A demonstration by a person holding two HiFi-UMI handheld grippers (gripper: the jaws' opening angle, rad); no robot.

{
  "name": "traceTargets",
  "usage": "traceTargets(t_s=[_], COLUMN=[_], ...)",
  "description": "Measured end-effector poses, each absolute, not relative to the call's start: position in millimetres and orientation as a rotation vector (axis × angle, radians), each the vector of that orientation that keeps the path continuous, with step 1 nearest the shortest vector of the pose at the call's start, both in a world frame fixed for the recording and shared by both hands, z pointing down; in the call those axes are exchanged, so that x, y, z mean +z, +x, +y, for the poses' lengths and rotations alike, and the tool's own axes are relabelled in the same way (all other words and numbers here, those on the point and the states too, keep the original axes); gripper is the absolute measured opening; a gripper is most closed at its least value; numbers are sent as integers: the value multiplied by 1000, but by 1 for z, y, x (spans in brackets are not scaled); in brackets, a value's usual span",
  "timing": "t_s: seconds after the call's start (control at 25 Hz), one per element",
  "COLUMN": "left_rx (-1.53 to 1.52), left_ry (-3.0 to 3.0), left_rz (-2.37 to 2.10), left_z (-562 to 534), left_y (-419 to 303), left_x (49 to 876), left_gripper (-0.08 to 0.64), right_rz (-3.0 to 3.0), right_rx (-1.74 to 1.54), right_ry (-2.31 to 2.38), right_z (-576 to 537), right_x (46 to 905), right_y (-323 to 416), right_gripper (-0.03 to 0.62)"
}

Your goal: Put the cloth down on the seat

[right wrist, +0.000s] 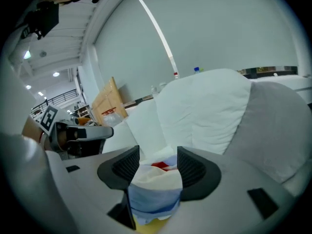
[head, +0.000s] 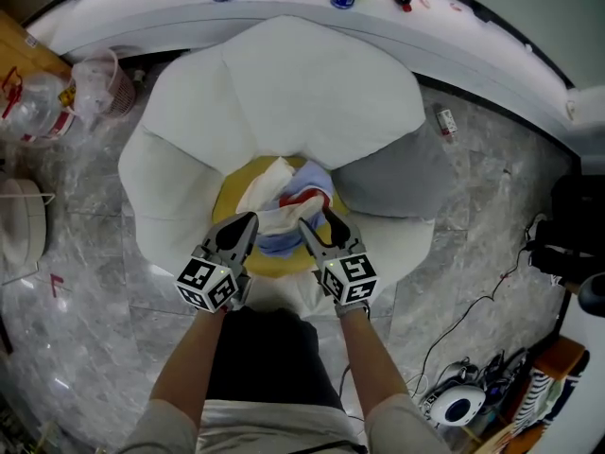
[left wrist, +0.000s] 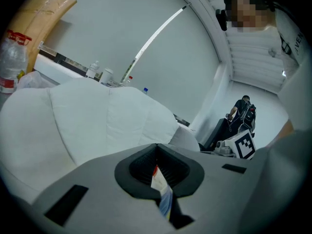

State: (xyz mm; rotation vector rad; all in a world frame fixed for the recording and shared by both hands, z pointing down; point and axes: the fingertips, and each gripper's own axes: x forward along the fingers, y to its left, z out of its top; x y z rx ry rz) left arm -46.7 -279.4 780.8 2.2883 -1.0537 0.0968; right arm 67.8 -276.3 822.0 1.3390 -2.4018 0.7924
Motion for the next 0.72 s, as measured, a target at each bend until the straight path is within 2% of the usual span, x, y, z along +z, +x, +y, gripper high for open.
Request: traceTargets(t_s=[0.08, 0.16, 0.32, 0.48, 0.72], left_rx=[92, 83, 82, 81, 85], left_ry=[2296, 2297, 2295, 2286, 2273], left_rz=[-1056, -1061, -1068, -1075, -1082], left_z=[-279, -277, -265, -253, -238], left_y=[-45, -44, -44, -43, -44], left_x=[769, 757, 736, 711, 670], left_gripper=[14, 14, 14, 14, 14], right_rz=[-2447, -2470, -2502, -2533, -2562], right_rx=[738, 693, 641, 637, 641], right_ry=[1294, 1267, 1228, 1188, 1152], right_z=[-275, -271, -261, -247, -229], right_x=[804, 787, 757, 726, 677], right_y=[60, 55, 49, 46, 41], right_gripper=[238, 157, 64, 32, 18])
